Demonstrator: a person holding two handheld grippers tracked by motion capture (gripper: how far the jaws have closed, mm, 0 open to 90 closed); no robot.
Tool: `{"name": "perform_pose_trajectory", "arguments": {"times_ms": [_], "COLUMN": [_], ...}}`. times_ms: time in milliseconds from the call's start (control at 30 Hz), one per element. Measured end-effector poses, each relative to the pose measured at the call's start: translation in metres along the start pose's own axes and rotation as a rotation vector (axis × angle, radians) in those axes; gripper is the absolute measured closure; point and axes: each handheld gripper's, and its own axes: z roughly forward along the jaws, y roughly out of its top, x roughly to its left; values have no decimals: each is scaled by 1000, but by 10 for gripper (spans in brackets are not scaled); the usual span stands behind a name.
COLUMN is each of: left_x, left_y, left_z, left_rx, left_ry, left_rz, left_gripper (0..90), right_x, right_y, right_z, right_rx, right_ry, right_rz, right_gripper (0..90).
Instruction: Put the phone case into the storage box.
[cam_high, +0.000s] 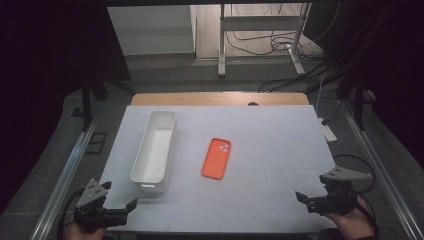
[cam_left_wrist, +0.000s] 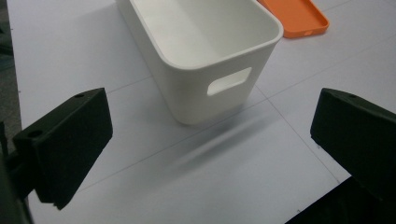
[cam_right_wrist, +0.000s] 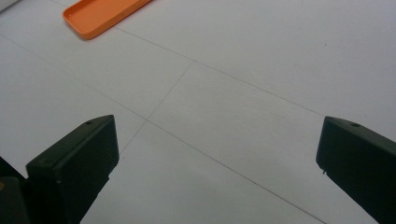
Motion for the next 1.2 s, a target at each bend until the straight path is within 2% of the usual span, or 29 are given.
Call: {"name": "perform_pose_trajectory", "arguments": {"times_ms": [500,700,1200], "left_x": [0,-1,0], "left_y": [0,0,0], "left_z": [1,1,1], "left_rx": [1,6,1], "left_ry": [-7,-6,-12], "left_rz": [5,19,5], "left_gripper": [1,3,3], "right_x": [4,5,5], "right_y": [9,13,26], "right_z": [9,11,21], "right_rx": [7,5,9], "right_ry": [25,32,47], "right_rz": [-20,-29,-31], "right_gripper": [0,0,0]}}
